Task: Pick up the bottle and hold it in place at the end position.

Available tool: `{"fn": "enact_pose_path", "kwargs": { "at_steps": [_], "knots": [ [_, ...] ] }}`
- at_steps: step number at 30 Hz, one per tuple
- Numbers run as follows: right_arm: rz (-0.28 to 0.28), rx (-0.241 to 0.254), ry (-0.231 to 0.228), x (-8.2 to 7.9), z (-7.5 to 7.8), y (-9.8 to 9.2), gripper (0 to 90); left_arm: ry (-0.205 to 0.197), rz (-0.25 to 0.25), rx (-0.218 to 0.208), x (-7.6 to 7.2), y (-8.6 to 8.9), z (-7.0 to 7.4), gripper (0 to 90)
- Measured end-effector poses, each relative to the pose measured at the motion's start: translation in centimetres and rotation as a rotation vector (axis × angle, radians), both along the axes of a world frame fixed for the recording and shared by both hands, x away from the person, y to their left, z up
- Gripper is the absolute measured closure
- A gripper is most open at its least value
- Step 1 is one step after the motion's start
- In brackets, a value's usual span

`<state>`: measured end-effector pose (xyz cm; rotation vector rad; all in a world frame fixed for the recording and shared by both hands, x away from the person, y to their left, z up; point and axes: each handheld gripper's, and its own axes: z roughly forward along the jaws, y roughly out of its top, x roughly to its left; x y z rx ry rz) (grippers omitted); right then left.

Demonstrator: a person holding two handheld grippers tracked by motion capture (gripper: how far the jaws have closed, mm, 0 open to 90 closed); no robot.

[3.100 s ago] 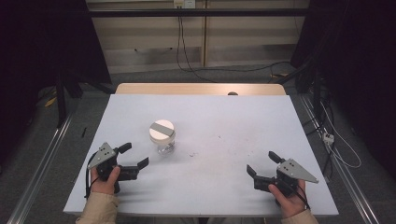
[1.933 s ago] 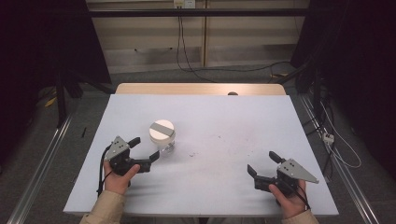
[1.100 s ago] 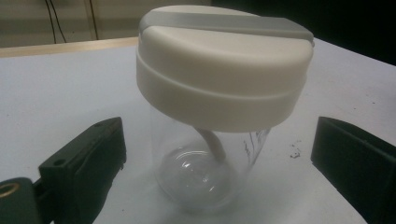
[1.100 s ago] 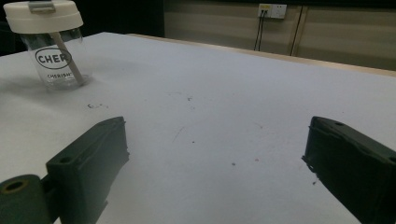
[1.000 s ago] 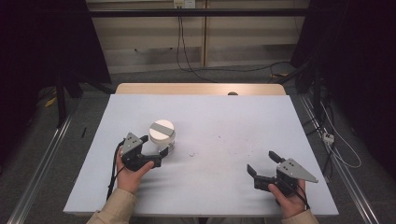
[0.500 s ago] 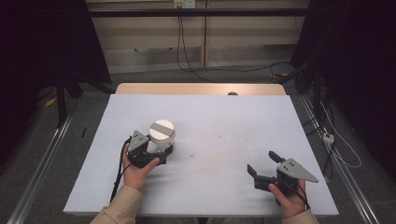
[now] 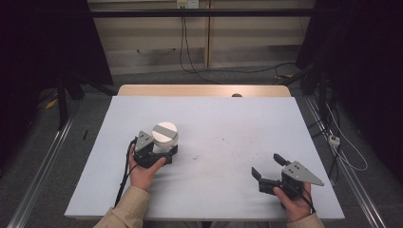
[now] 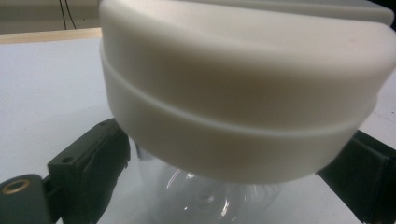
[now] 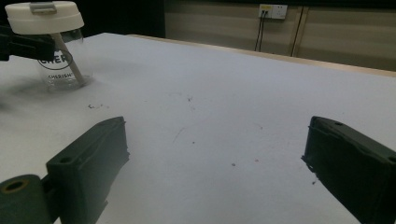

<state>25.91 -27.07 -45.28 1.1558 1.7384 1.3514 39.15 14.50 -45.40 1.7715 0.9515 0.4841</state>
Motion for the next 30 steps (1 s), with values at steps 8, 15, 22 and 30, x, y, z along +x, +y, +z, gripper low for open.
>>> {"fn": "enact_pose_path", "kwargs": {
  "at_steps": [8, 15, 22, 30],
  "knots": [
    [0.001, 0.002, 0.000, 0.0, 0.0, 0.0, 5.8, -0.005, 0.006, 0.010, 0.2, -0.6, 0.0, 7.3],
    [0.001, 0.004, 0.001, 0.0, 0.0, -0.1, 5.8, -0.011, 0.028, 0.005, 0.4, -0.8, 0.1, 10.0],
    [0.000, 0.002, -0.001, 0.0, 0.0, 0.0, 5.9, -0.014, 0.044, 0.000, 0.6, -1.1, 0.1, 11.7],
    [0.000, 0.002, -0.002, 0.0, 0.0, -0.1, 6.1, -0.012, 0.056, 0.010, 0.7, -1.2, 0.0, 13.8]
  ]
}}
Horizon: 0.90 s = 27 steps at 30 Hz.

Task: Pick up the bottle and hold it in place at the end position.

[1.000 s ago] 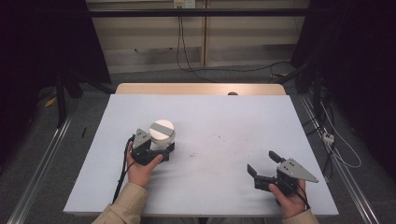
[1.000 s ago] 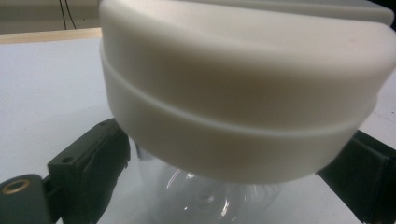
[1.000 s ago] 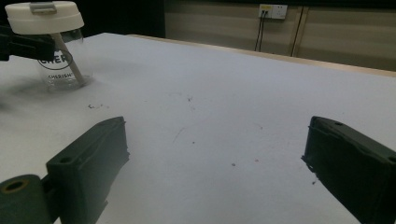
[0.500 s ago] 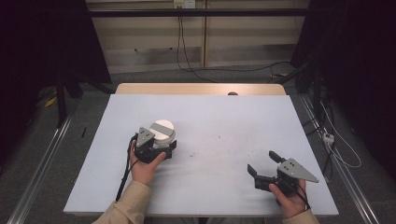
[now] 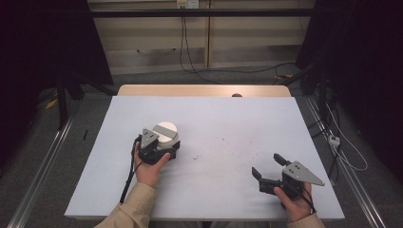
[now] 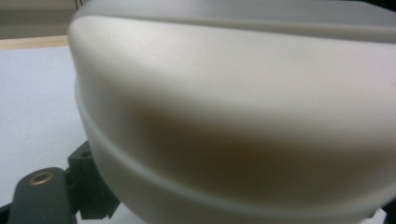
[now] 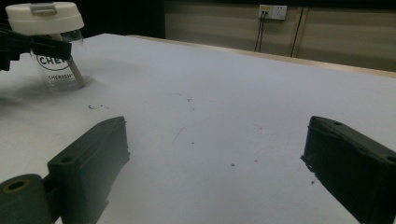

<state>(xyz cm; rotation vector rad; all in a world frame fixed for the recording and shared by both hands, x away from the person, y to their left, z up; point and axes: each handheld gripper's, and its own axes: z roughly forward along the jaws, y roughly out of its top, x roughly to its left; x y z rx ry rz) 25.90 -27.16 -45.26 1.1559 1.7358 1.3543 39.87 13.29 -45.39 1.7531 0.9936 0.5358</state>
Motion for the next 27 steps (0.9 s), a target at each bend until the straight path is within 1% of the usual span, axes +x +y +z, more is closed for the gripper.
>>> {"fn": "enact_pose_path", "kwargs": {
  "at_steps": [5, 9, 17, 23, 25, 27],
  "knots": [
    [-0.002, 0.001, 0.001, -0.02, 0.02, -0.04, 6.1, -0.001, -0.001, 0.004, 0.10, -0.01, -0.05, 15.5],
    [0.000, -0.001, 0.001, -0.01, 0.00, -0.03, 6.1, -0.011, -0.008, 0.007, 0.18, -0.09, -0.09, 16.2],
    [-0.001, 0.000, 0.001, -0.03, 0.02, -0.04, 6.2, -0.025, -0.037, 0.021, 0.44, 0.06, 0.02, 17.2],
    [0.001, -0.001, 0.000, -0.01, 0.01, -0.03, 6.2, -0.051, -0.073, 0.028, 0.68, 0.13, 0.22, 17.6],
    [0.003, 0.000, -0.001, -0.02, 0.02, -0.02, 6.2, -0.057, -0.085, 0.015, 0.77, 0.04, 0.40, 17.7],
    [0.003, 0.000, -0.002, -0.02, 0.03, -0.01, 6.2, -0.062, -0.092, 0.017, 0.88, -0.12, 0.63, 17.8]
  ]
}}
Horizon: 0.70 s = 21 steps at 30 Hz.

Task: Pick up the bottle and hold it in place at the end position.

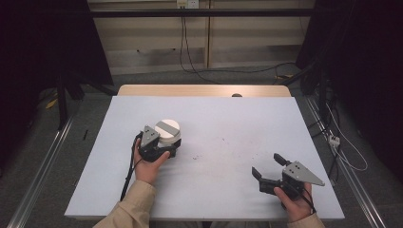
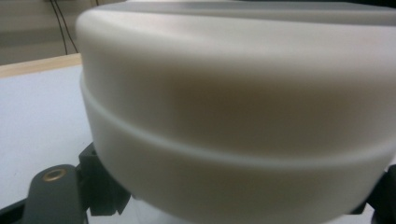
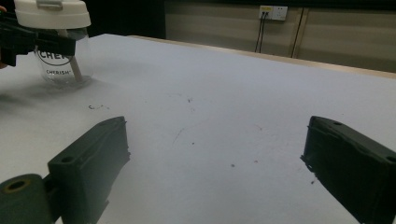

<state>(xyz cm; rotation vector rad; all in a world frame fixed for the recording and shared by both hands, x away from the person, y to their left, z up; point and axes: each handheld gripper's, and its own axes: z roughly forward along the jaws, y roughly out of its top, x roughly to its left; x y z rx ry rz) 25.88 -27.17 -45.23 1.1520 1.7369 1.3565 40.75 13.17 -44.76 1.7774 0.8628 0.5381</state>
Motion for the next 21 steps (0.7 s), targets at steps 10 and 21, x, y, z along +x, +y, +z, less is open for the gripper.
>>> {"fn": "enact_pose_path", "kwargs": {
  "at_steps": [10, 21],
  "knots": [
    [-0.003, 0.000, -0.004, 0.0, 0.0, -0.1, 6.2, -0.031, -0.084, -0.005, 0.6, -1.2, 0.7, 18.2],
    [-0.002, 0.000, -0.002, 0.1, 0.0, -0.1, 6.2, -0.028, -0.132, -0.015, 1.3, -2.3, 0.9, 18.3]
  ]
}}
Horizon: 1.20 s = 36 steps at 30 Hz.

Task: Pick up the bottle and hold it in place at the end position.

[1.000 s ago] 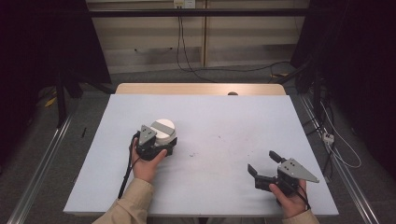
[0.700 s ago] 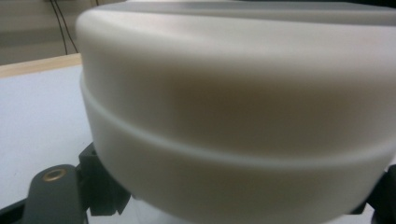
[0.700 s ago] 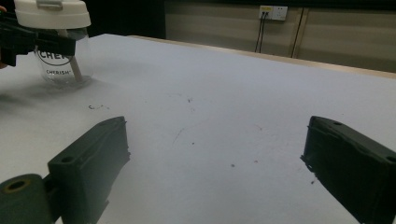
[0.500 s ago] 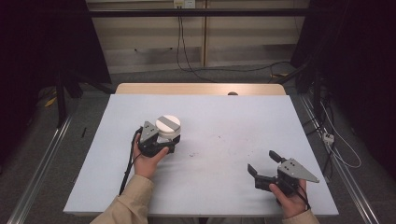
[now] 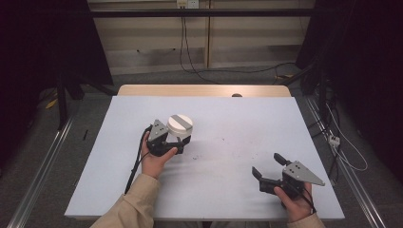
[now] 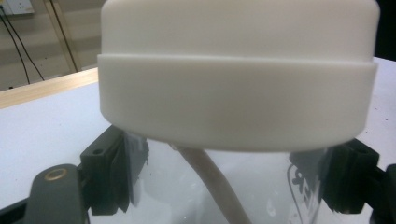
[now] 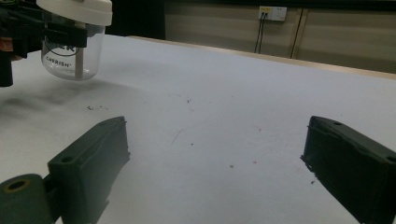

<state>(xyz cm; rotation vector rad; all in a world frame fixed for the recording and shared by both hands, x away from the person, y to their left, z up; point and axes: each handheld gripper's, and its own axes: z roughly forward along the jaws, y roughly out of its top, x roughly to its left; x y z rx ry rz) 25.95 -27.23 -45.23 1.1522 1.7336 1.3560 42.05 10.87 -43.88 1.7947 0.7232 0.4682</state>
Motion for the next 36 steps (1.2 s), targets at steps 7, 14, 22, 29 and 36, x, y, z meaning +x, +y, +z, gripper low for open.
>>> {"fn": "enact_pose_path", "kwargs": {
  "at_steps": [7, 14, 22, 29, 36],
  "knots": [
    [0.000, -0.001, -0.002, 0.02, 0.00, -0.02, 6.2, 0.001, -0.013, -0.012, 0.30, -0.45, -0.15, 18.4],
    [0.000, -0.003, -0.002, 0.01, 0.02, -0.03, 6.2, 0.003, -0.015, -0.032, 0.31, -0.34, -0.10, 18.5],
    [-0.001, -0.003, -0.004, 0.00, 0.04, -0.01, 6.2, -0.023, -0.014, -0.049, 0.29, -0.34, 0.01, 18.6],
    [-0.001, -0.003, -0.004, 0.00, 0.04, -0.02, 6.2, -0.034, -0.012, -0.060, 0.41, -0.52, 0.02, 18.6],
    [0.000, -0.005, -0.004, 0.01, 0.05, 0.01, 6.2, -0.040, -0.018, -0.062, 0.70, -0.94, 0.25, 18.6]
  ]
}}
